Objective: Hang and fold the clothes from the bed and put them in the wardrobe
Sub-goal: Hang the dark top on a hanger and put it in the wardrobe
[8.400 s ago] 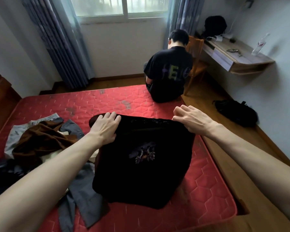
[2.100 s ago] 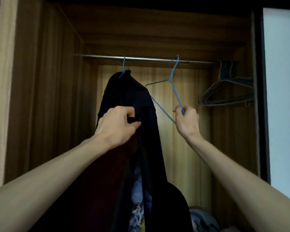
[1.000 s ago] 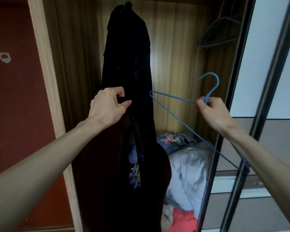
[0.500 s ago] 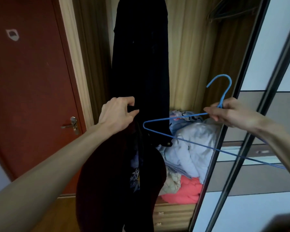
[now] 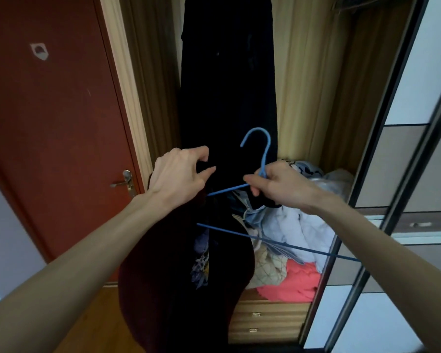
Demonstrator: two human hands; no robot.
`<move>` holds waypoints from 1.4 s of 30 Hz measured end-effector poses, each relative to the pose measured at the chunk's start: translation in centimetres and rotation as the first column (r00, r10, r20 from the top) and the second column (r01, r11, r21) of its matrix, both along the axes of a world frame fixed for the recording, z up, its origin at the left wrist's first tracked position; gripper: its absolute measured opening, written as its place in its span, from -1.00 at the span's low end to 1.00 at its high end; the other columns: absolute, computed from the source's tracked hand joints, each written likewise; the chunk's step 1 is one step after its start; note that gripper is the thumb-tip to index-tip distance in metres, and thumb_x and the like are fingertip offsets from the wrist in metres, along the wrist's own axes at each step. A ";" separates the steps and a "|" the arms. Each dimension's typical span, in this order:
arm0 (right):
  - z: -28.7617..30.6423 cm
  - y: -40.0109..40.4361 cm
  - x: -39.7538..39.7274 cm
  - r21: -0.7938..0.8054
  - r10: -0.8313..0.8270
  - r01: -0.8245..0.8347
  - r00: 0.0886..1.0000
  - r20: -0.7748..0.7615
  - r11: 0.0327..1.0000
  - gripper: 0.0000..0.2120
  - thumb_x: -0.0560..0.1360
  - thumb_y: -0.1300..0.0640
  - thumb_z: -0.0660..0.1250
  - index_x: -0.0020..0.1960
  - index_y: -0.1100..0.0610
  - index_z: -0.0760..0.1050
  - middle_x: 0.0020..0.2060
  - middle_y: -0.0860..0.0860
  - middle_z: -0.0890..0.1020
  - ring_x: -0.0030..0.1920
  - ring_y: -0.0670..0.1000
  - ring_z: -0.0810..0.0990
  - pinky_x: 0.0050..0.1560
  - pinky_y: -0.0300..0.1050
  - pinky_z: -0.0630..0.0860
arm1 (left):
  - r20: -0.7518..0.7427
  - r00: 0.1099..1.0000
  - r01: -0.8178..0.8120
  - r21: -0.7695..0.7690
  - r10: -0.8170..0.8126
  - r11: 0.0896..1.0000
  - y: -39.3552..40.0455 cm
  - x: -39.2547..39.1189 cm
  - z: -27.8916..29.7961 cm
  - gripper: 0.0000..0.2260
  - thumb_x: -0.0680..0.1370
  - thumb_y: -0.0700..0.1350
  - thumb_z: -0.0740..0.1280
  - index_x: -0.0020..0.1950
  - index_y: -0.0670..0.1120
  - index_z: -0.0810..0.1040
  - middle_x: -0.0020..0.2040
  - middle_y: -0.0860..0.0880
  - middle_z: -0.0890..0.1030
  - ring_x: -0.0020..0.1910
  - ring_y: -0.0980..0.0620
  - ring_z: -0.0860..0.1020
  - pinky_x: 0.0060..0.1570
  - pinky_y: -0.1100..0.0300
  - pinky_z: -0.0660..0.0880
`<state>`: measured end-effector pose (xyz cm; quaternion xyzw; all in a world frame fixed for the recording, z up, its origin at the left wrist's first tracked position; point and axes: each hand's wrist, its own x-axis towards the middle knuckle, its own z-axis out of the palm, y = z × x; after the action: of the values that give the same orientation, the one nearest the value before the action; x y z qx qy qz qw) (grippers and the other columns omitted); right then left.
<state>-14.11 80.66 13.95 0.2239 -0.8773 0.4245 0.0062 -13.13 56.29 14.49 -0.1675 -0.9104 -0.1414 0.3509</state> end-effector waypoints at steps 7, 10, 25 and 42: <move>-4.3 -4.7 -0.4 -0.044 -0.156 0.153 0.986 -0.058 0.987 -0.60 0.66 0.03 0.31 -0.35 0.05 0.55 -0.49 -0.06 0.52 -0.54 -0.16 0.45 -0.47 -0.30 0.35 | 0.009 0.997 -0.079 -0.049 0.080 0.996 2.3 0.9 -2.6 -0.75 0.59 0.09 0.39 -0.09 0.08 0.34 -0.43 0.12 0.34 -0.44 0.07 0.34 -0.46 0.15 0.15; -6.2 -5.1 -0.4 -0.119 -0.185 0.175 0.980 -0.078 0.977 -0.62 0.66 0.06 0.31 -0.32 0.12 0.56 -0.46 -0.03 0.53 -0.47 -0.09 0.47 -0.40 -0.21 0.36 | 0.028 0.993 -0.116 -0.053 0.117 0.992 3.3 1.1 -4.4 -0.75 0.61 0.08 0.38 -0.06 0.06 0.31 -0.38 0.09 0.38 -0.37 -0.06 0.47 -0.40 0.12 0.24; -11.2 -5.2 -0.9 -0.360 -0.161 0.099 0.976 -0.146 0.928 -0.54 0.67 0.08 0.32 -0.39 0.16 0.49 -0.63 -0.13 0.38 -0.56 -0.09 0.39 -0.42 -0.30 0.23 | 0.234 0.951 -0.084 -0.437 0.203 0.895 2.4 0.0 -7.1 -0.69 0.62 0.12 0.30 0.32 0.03 0.50 0.17 -0.06 0.45 0.19 -0.09 0.42 0.01 0.07 0.37; -16.2 5.3 -6.2 -0.453 0.440 -0.198 0.728 0.526 0.869 -0.56 0.50 -0.16 0.49 0.27 0.06 0.66 0.18 0.05 0.70 0.19 0.01 0.67 0.33 0.00 0.54 | 0.314 0.934 0.213 -0.109 -0.170 0.971 -2.7 -0.7 -7.3 -0.81 0.70 -0.06 0.22 0.04 0.17 0.22 -0.28 0.23 0.40 -0.37 0.22 0.43 -0.31 0.31 0.28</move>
<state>-20.29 86.00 -2.22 0.2185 -0.6827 0.6238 -0.3116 -13.83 53.55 7.23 -0.2565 -0.9402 -0.1342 0.1793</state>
